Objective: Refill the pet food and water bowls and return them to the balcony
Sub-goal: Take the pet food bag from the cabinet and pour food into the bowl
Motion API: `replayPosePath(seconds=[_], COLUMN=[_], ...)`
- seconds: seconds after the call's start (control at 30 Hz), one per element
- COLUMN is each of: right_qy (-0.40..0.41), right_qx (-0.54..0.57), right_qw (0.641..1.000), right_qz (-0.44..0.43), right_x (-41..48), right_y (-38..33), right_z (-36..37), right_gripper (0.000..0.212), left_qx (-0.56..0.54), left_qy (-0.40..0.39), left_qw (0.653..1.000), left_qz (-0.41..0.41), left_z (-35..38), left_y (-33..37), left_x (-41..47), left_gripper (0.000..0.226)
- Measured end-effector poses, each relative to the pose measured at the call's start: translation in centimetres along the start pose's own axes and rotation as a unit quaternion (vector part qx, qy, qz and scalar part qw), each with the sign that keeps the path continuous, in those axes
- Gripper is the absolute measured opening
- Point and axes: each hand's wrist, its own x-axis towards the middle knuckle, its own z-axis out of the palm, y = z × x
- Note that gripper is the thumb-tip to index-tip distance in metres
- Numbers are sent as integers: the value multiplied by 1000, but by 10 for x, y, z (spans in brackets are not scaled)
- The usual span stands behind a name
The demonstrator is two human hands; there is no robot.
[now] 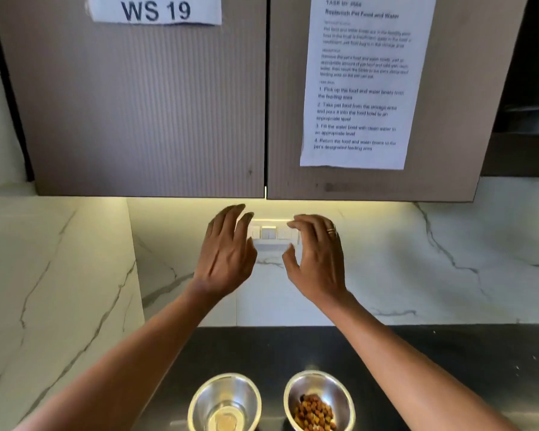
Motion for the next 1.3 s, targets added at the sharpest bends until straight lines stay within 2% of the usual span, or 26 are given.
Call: replayPosePath(seconds=[0.1, 0.27, 0.37, 0.47, 0.6, 0.67, 0.8, 0.97, 1.1, 1.2, 1.3], right_qy=[24, -50, -47, -27, 24, 44, 67, 104, 119, 116, 115], right_qx=[-50, -212, -264, -300, -358, -391, -417, -408, -393, -378, -341], right_qw=[998, 974, 961, 952, 929, 913, 898, 899, 904, 911, 927], right_qz=[-35, -70, -69, -58, -86, -106, -125, -123, -122, -118, -106], right_x=[35, 78, 93, 103, 104, 105, 105, 94, 82, 67, 52], right_y=[-11, -14, -4, 5, 14, 15, 11, -5, -21, -33, -41], right_z=[0, 22, 41, 52, 59, 60, 59, 40, 6, -27, -63], right_gripper=[53, 97, 104, 100, 70, 62, 56, 56, 53, 56, 61], left_qx=[0, 58, 84, 96, 97, 89, 73, 38, 31, 33, -10], left_qy=[36, -14, -30, -39, -44, -37, -30, -32, -82, -156, -217], left_qw=[999, 998, 996, 993, 992, 992, 993, 996, 995, 987, 975], left_qz=[20, 7, 27, 54, 74, 79, 88, 74, 41, 6, -35], left_z=[-21, -26, -22, -19, -15, -13, -9, -17, -26, -35, -52], left_y=[0, -18, -31, -41, -53, -56, -58, -54, -41, -24, 5], left_x=[40, 82, 89, 88, 90, 91, 91, 88, 82, 76, 74], left_gripper=[59, 77, 83, 85, 86, 87, 86, 83, 83, 83, 76])
